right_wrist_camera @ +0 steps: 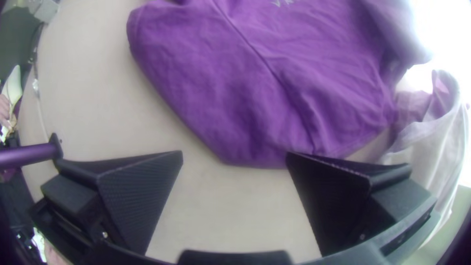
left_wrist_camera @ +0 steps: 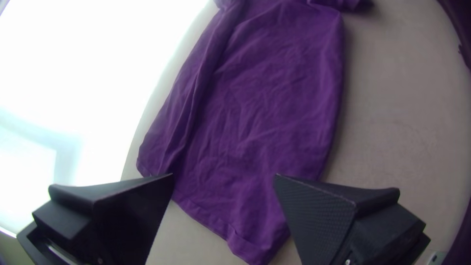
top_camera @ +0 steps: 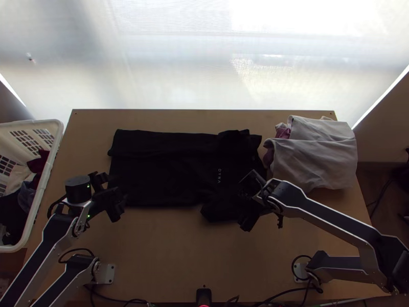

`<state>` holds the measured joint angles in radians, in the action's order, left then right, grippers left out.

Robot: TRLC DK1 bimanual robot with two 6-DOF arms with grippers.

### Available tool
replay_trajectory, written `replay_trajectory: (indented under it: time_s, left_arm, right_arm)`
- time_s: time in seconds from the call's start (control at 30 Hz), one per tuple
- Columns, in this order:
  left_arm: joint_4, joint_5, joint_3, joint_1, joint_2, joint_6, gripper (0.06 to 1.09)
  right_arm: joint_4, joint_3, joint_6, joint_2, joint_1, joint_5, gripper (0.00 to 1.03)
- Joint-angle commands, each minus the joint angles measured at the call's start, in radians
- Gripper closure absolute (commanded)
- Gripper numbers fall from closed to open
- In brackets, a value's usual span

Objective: Fold the t-shirt

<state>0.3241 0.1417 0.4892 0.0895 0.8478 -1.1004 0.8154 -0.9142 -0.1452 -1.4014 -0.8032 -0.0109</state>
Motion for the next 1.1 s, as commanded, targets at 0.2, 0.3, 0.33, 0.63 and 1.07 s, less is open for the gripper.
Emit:
replay_trajectory:
  time_s: [0.2, 0.3, 0.33, 0.63, 1.07]
  left_arm:
    - [-0.172, 0.010, -0.066, 0.009, 0.046, -0.055, 0.11]
    - [-0.154, 0.016, -0.064, 0.016, 0.045, -0.055, 0.11]
    - [-0.135, 0.016, -0.063, 0.024, 0.045, -0.053, 0.11]
    - [0.155, 0.065, -0.017, 0.015, -0.016, -0.165, 0.11]
    - [0.161, 0.064, -0.038, -0.068, 0.122, -0.383, 0.12]
  right_arm:
    - [-0.036, 0.040, -0.060, 0.088, 0.012, 0.144, 0.05]
    - [-0.053, 0.055, -0.068, 0.082, 0.038, 0.147, 0.05]
    - [-0.065, 0.063, -0.070, 0.076, 0.044, 0.147, 0.05]
    - [-0.093, 0.074, -0.063, 0.059, 0.052, 0.146, 0.05]
    - [-0.119, 0.077, -0.068, 0.042, 0.056, 0.146, 0.05]
